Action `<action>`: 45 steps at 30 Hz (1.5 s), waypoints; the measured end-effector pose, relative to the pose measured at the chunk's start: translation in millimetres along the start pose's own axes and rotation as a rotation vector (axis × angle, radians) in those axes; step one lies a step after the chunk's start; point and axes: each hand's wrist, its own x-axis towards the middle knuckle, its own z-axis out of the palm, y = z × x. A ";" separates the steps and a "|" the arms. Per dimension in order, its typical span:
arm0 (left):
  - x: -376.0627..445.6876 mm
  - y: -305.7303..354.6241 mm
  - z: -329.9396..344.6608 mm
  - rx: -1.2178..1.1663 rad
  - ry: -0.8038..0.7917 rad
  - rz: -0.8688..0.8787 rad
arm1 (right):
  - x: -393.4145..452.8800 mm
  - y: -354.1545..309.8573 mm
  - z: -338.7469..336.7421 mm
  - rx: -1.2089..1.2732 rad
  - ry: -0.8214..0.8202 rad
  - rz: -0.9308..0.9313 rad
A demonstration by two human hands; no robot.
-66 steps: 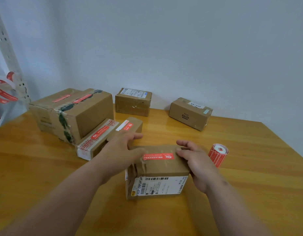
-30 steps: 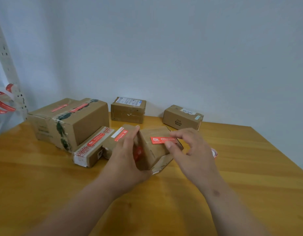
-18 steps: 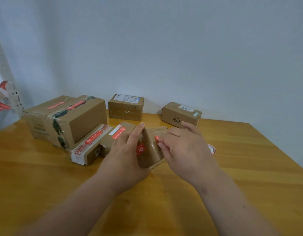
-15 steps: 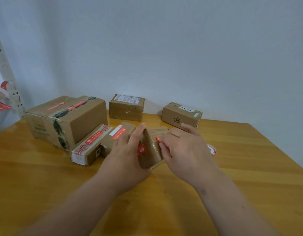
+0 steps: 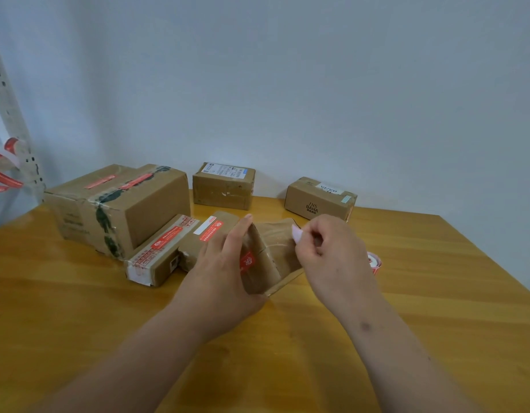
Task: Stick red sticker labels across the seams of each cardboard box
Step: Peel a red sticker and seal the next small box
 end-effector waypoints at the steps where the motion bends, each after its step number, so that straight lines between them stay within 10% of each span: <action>1: -0.3 -0.7 0.5 -0.008 -0.003 -0.014 | 1.2 2.6 -0.2 0.032 0.019 0.055; 17: -8.2 -4.1 17.5 -0.566 0.018 -0.110 | 18.4 29.4 -15.2 1.357 0.283 0.864; 39: -17.2 -71.3 24.3 0.016 -0.264 -0.391 | 5.5 8.1 14.9 1.245 0.029 0.867; 45: -24.3 -39.7 -2.3 -0.142 0.212 -0.204 | 7.8 4.1 8.9 1.146 0.048 0.749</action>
